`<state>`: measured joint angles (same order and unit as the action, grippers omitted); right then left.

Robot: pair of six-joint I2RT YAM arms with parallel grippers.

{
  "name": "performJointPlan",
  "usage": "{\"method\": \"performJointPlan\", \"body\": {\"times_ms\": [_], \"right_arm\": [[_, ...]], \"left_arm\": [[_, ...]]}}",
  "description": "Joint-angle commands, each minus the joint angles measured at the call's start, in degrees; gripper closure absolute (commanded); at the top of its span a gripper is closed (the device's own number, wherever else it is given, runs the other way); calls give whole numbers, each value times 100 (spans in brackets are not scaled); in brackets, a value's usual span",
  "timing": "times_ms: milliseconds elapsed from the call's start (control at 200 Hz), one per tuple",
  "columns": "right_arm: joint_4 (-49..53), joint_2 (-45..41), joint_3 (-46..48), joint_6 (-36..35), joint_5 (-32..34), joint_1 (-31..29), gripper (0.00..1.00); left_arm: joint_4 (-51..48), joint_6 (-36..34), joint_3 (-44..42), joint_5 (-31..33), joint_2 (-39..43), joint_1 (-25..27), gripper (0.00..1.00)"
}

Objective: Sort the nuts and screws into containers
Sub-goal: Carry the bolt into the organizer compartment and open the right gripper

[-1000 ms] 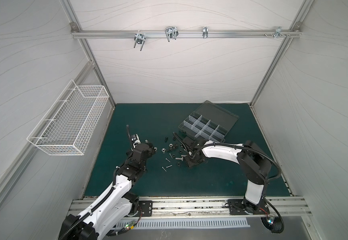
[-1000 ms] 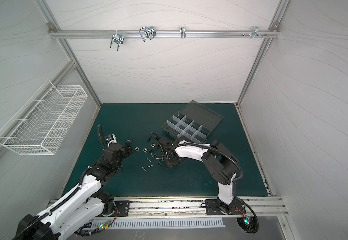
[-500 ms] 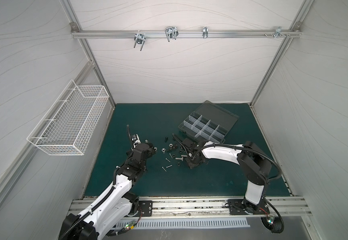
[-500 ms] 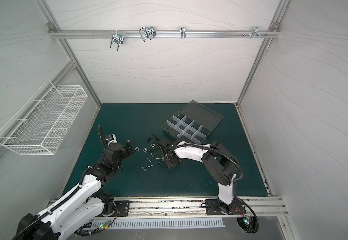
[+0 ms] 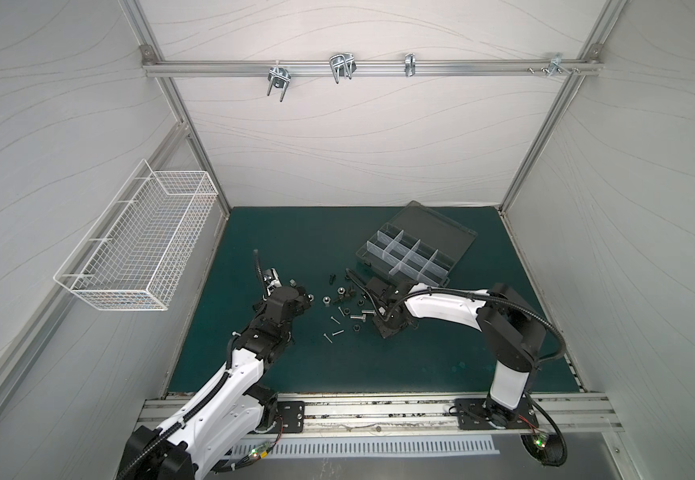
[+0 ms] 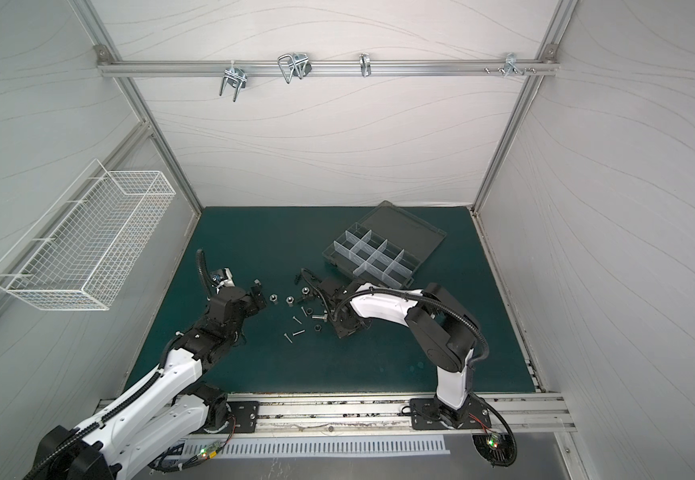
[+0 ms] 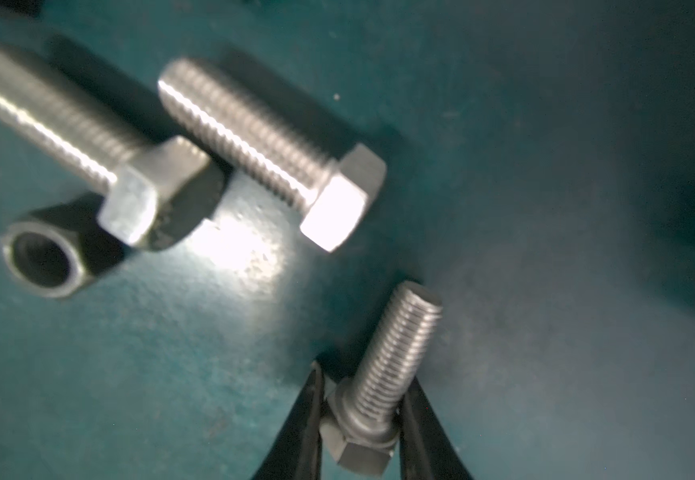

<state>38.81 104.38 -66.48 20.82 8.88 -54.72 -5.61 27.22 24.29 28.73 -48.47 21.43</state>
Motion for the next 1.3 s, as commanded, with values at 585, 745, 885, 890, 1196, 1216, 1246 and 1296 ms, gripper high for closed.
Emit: {"method": "performJointPlan", "body": {"times_ms": [585,745,885,890,1196,1216,1246,1296], "right_arm": [[398,-460,-1195,-1209,525,1693,94],[344,-218,-1361,-1431,585,1889,93],[255,-72,-1374,-1505,457,2043,90],[253,-69,-1375,-1508,452,2052,90],[130,208,-1363,-1537,398,2131,78],[121,221,-1355,-1525,400,2132,77],[118,235,-1357,-1523,387,2141,74],[111,244,-1338,-1523,386,2141,69]], "left_arm": [[122,55,252,6,-14,-6,0],[81,46,251,21,29,-3,0],[63,64,225,36,65,1,0],[61,64,225,36,65,1,0],[65,64,262,25,0,1,0],[67,64,261,21,-3,-3,0],[54,68,245,23,-1,1,0],[57,68,251,24,11,0,0]]}}
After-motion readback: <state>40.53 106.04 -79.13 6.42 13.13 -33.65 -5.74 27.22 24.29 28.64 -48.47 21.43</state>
